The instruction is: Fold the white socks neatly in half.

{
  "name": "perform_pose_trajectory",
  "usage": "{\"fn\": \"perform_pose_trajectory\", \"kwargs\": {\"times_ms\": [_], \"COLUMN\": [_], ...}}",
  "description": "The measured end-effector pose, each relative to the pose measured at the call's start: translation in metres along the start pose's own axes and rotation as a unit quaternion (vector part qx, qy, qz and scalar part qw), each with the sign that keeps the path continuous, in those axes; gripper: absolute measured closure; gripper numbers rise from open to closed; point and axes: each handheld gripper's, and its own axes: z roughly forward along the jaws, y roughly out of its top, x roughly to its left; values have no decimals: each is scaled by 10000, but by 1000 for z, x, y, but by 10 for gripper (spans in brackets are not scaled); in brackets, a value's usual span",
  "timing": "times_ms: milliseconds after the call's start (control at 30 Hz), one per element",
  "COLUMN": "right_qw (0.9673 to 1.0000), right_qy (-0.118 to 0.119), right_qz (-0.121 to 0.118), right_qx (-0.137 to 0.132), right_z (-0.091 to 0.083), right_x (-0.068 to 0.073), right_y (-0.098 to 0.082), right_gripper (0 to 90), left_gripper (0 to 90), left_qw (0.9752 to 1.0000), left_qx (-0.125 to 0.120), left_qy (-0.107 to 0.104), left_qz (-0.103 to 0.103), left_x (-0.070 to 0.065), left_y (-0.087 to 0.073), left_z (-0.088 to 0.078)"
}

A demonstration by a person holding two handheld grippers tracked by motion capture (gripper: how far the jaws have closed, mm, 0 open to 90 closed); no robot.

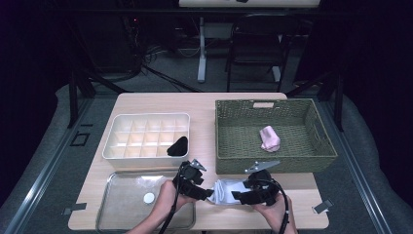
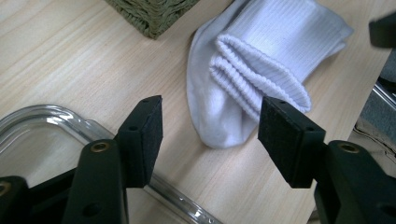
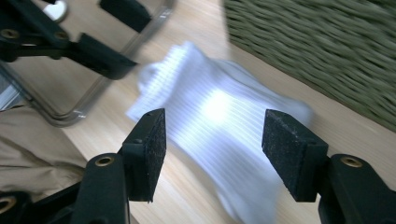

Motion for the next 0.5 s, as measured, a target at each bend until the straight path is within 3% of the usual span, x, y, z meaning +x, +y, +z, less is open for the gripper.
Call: {"fn": "perform_pose_trajectory", "kwargs": {"times_ms": [133,200,367,500], "right_qw": [9994,9989,9981,9963], "right_qy": [-202,-175,-162,-88], "right_qz": [278,420,545,792], "right_qx": [60,87,221,335], "right_z": [-5,-4,1,8], "right_x": [-20,-27,-33,-39], "right_y": [-12,-16,-20,-28], "right_gripper": [427,448,465,500], "left_gripper": [344,343,359,416], "left_qw": [10000,10000,9998,9991], "left_qx": [-54,13,159,166], "left_qy": [-38,-51,-69,-251], "left_qz": [-60,-69,-81,-298], "left_x": [-4,-5,-5,1], "left_y": [5,6,4,0], "left_z": [9,15,23,26]}}
